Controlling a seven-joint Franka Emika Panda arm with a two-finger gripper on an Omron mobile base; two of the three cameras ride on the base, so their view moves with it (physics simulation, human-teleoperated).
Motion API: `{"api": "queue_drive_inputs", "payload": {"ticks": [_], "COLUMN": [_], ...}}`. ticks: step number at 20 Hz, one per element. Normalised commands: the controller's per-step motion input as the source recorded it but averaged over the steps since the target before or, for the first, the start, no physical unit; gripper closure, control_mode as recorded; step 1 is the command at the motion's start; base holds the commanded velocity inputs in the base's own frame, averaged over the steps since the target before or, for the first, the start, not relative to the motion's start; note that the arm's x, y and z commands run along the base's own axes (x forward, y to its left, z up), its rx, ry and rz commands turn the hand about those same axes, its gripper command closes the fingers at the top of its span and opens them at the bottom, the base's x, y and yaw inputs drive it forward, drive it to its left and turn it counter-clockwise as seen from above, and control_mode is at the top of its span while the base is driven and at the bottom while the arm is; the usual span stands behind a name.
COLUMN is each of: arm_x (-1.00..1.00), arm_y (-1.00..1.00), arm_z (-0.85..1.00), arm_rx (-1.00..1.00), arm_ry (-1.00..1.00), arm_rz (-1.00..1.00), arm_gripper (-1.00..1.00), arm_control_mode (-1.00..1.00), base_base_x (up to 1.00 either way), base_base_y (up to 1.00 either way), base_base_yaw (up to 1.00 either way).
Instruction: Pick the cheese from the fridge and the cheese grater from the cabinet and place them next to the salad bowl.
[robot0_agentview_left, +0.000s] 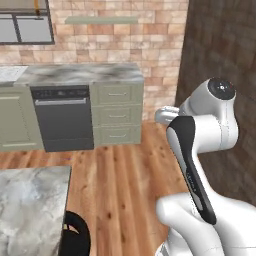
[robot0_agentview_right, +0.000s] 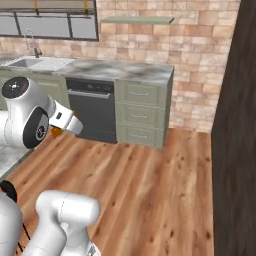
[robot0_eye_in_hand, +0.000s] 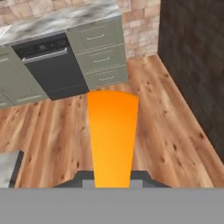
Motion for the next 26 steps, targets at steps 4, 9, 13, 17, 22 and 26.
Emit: {"api": "queue_drive_inputs", "payload": {"ticks": [4, 9, 13, 17, 22, 26], "arm_x": [0.0, 0.0, 0.0, 0.0, 0.0, 0.0], "arm_y": [0.0, 0.0, 0.0, 0.0, 0.0, 0.0], "arm_z": [0.0, 0.0, 0.0, 0.0, 0.0, 0.0], "arm_rx": [0.0, 0.0, 0.0, 0.0, 0.0, 0.0], "arm_ry": [0.0, 0.0, 0.0, 0.0, 0.0, 0.0], "arm_rz": [0.0, 0.0, 0.0, 0.0, 0.0, 0.0], "arm_gripper": [1.0, 1.0, 1.0, 1.0, 1.0, 1.0], "arm_control_mode": [1.0, 1.0, 1.0, 1.0, 1.0, 1.0], "base_base_x": [0.83, 0.81, 0.78, 0.74, 0.69, 0.63], "base_base_y": [-0.24, -0.18, -0.11, -0.07, -0.04, -0.02], "base_base_yaw": [0.05, 0.11, 0.2, 0.29, 0.39, 0.44]}}
